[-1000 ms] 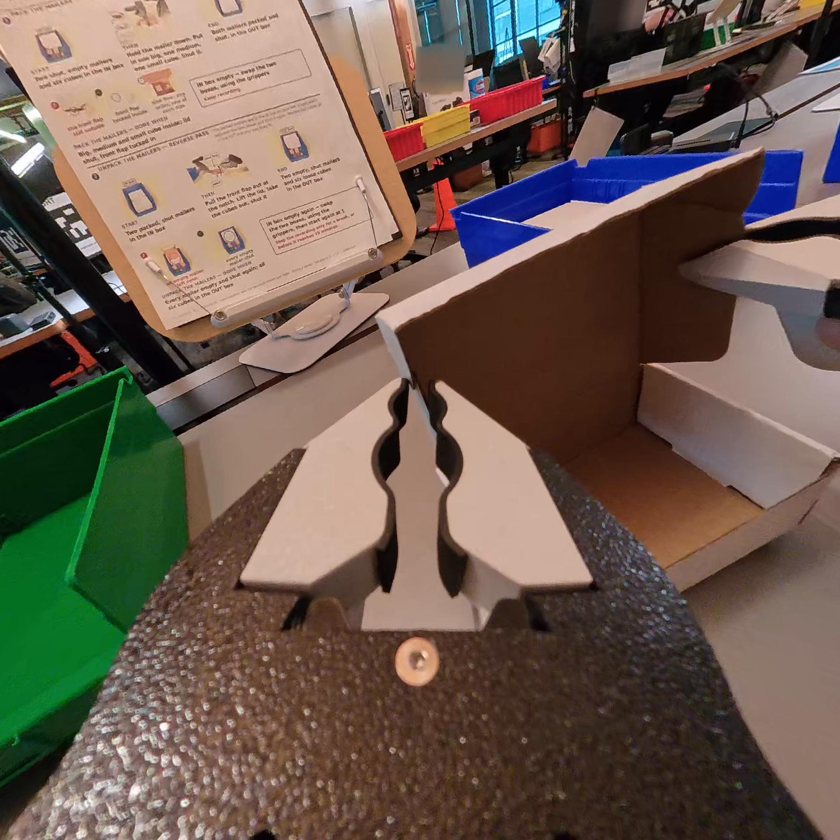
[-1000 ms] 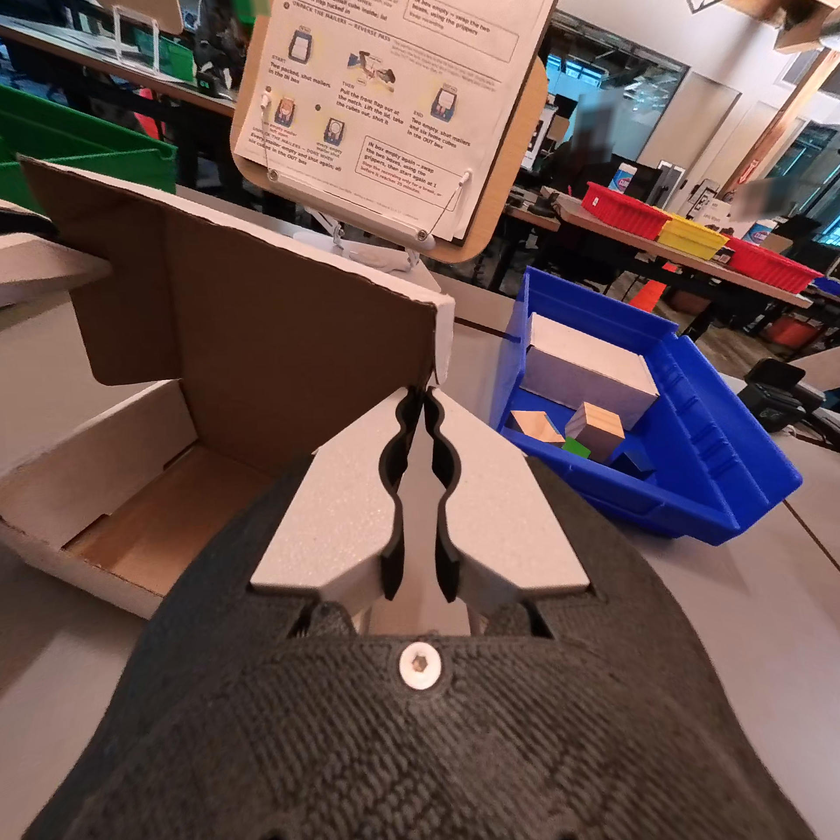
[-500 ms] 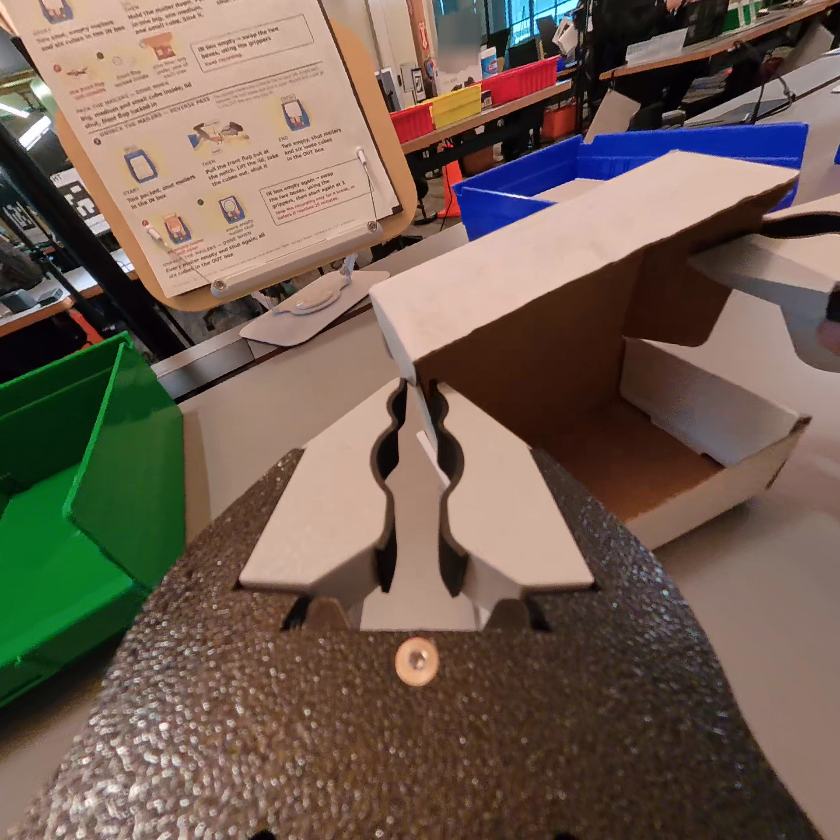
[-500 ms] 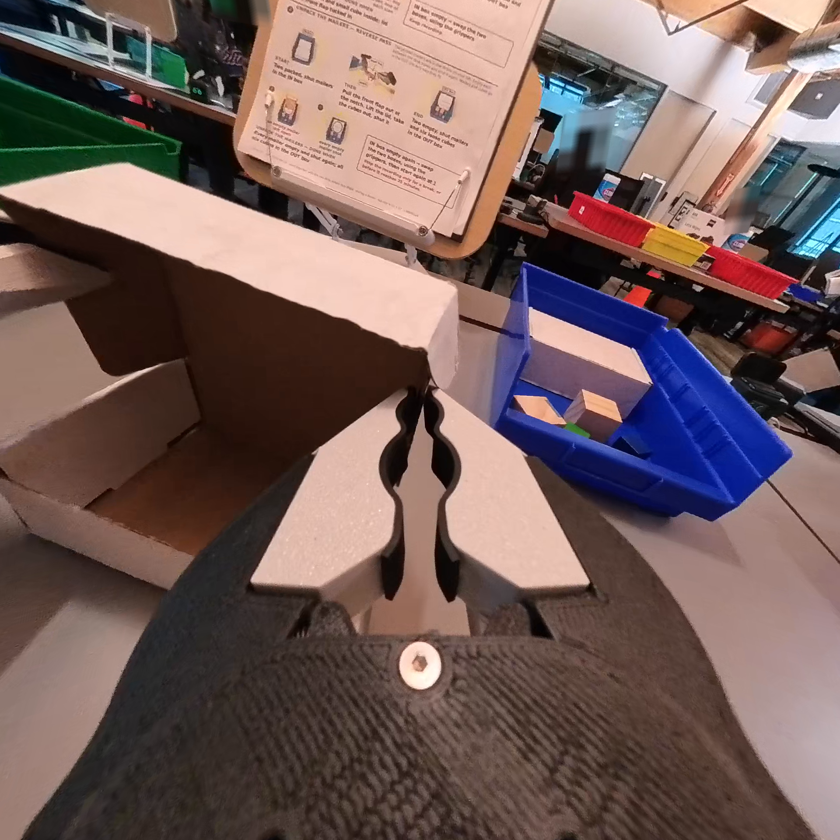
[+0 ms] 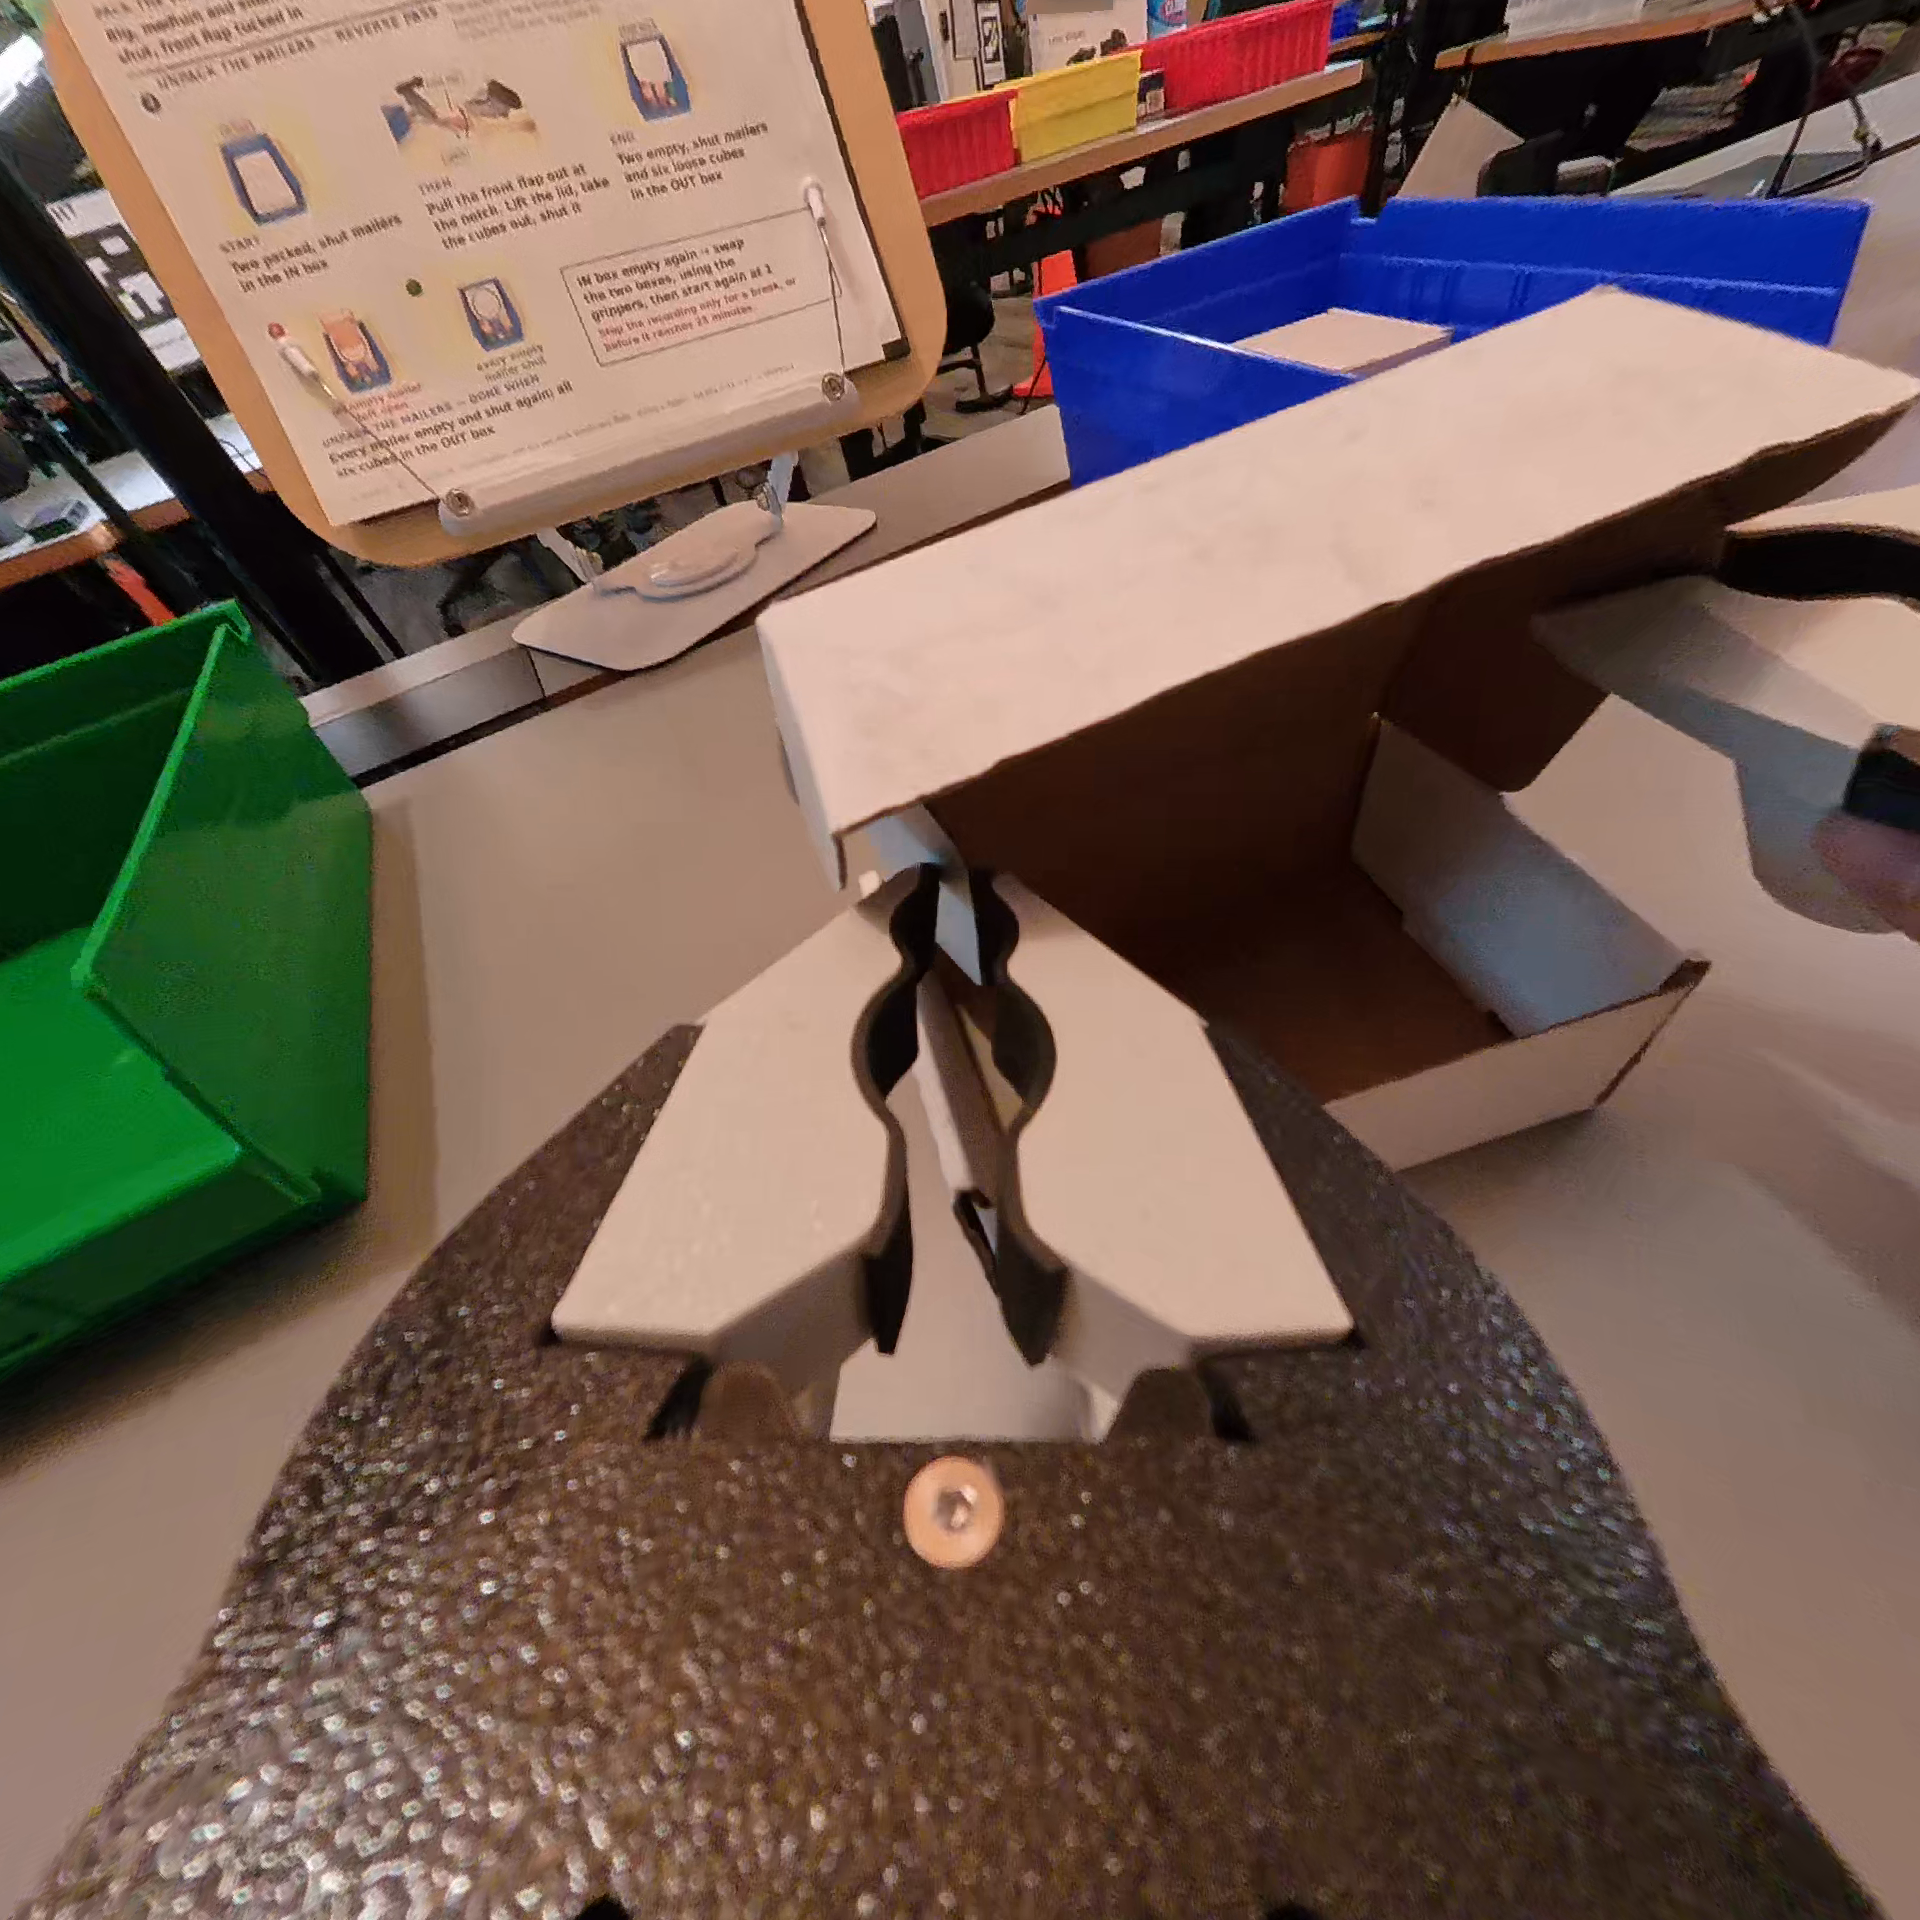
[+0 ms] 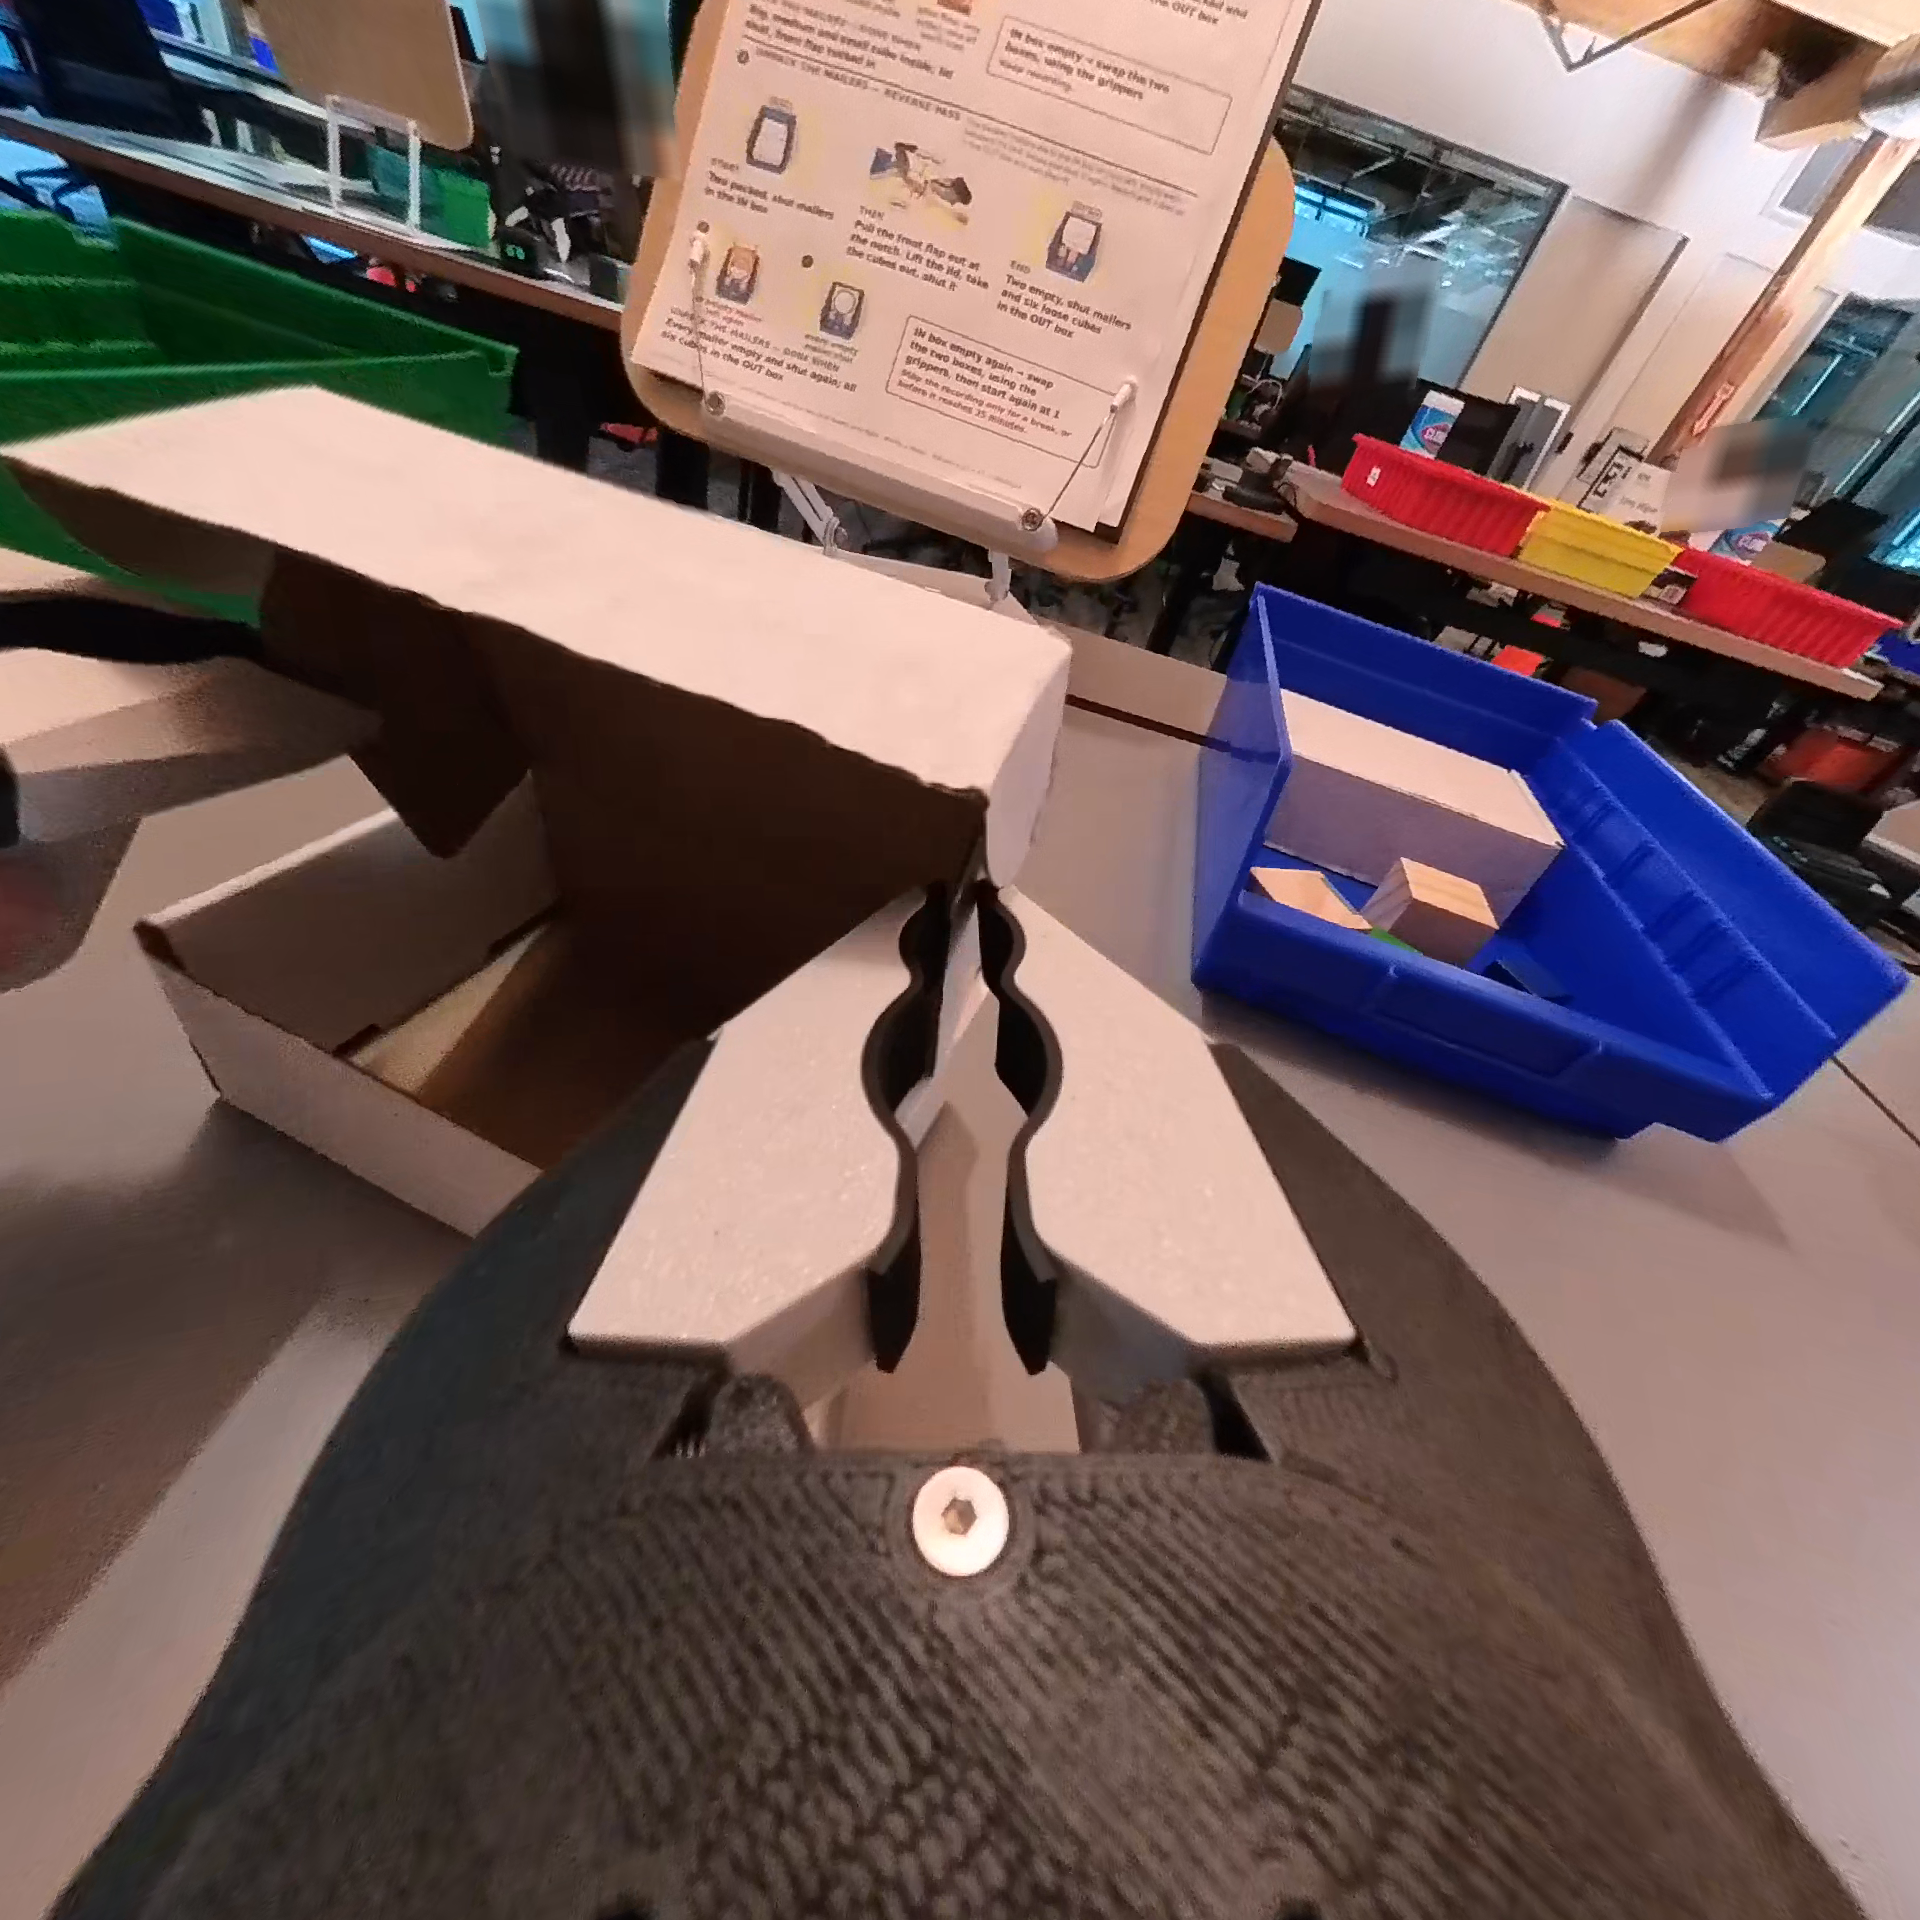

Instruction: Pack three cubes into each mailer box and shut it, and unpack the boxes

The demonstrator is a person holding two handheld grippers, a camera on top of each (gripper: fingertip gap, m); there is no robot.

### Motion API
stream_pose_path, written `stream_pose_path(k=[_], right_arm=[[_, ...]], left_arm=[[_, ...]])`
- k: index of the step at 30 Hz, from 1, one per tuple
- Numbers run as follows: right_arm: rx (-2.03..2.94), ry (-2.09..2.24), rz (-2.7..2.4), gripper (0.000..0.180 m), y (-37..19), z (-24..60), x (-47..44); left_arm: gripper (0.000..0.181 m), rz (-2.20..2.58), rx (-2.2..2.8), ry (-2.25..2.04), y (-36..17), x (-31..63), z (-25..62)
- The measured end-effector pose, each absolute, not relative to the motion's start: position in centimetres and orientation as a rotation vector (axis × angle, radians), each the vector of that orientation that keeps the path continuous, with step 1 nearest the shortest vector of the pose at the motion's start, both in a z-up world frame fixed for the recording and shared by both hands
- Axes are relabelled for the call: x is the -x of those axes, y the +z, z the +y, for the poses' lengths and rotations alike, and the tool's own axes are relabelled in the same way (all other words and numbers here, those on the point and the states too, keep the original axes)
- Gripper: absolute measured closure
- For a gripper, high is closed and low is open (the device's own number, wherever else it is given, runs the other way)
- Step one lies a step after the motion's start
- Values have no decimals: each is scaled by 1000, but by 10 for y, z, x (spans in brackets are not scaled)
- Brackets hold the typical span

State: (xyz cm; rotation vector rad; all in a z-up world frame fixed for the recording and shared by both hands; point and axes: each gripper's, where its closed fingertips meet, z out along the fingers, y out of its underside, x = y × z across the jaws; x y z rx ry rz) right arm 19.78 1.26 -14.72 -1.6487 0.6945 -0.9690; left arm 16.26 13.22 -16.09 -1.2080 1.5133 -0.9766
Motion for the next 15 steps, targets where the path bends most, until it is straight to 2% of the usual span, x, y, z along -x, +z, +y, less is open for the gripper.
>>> stream_pose_path(k=[3,7,15], right_arm=[[1632,-978,698,176,-147,10,-195],[1514,-715,820,174,-144,12,-189],[1640,-850,757,171,-157,20,-191]], left_arm=[[177,1505,1196,-962,-160,-158,133],[177,1476,1172,-945,-153,-156,133],[176,1484,1201,-967,-164,-153,129]])
